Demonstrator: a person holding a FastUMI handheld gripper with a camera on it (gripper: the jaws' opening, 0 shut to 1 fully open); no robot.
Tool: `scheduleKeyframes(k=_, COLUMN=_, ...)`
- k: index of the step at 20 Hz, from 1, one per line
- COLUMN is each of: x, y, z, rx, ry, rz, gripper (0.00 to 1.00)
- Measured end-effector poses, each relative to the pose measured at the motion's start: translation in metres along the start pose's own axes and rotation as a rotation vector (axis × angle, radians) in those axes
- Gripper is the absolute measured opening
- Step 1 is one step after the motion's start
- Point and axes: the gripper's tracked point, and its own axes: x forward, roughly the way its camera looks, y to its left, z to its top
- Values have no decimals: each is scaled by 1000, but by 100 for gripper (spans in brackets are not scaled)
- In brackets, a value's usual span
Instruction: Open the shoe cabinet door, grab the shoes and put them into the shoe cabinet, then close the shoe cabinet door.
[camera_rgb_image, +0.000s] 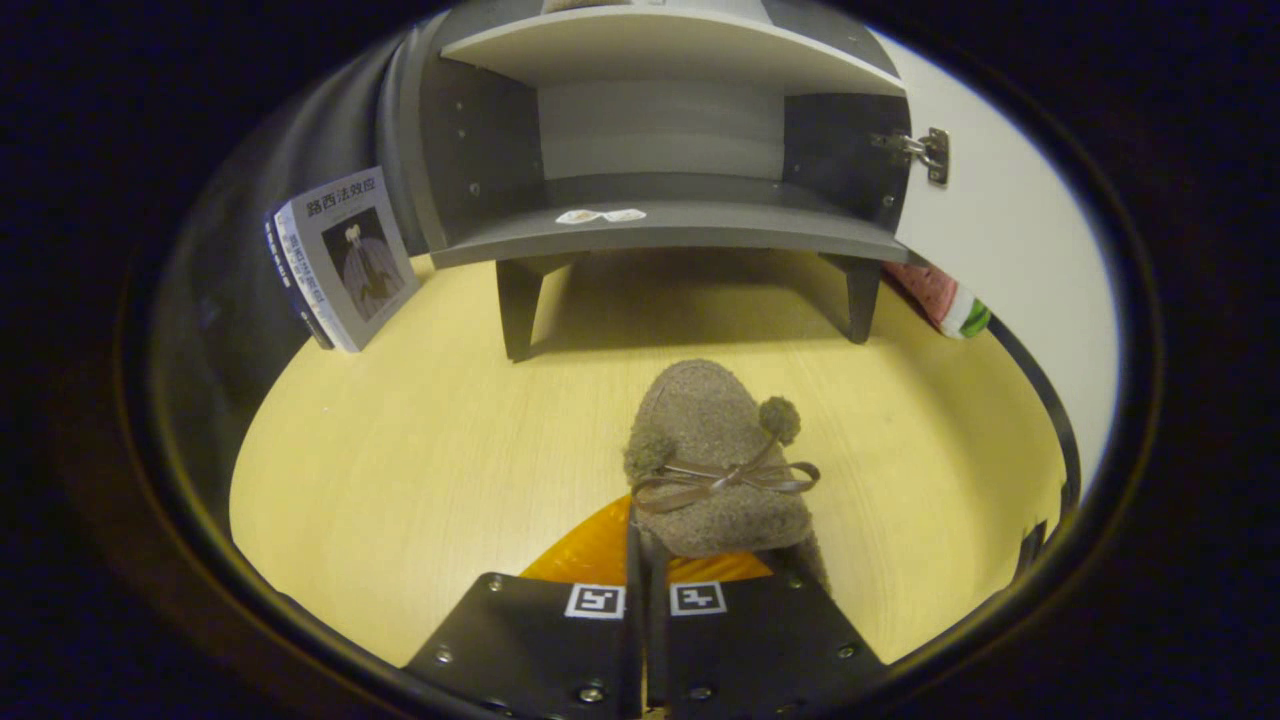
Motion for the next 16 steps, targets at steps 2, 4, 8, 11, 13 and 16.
scheduleKeyframes(k=2, x=-11, y=-3, z=12, rx=31, ry=-14, rz=3, gripper=3)
scheduleKeyframes(k=4, x=-23, y=-6, z=29, rx=33, ry=-46, rz=-2, gripper=3)
scheduleKeyframes(k=8, x=-61, y=-9, z=82, rx=32, ry=-139, rz=-4, gripper=2)
scheduleKeyframes(k=11, x=-93, y=-11, z=137, rx=25, ry=-233, rz=6, gripper=2)
scheduleKeyframes(k=13, x=-115, y=-12, z=177, rx=6, ry=-294, rz=13, gripper=2)
scheduleKeyframes(k=16, x=-141, y=-12, z=236, rx=-35, ry=-376, rz=15, gripper=2)
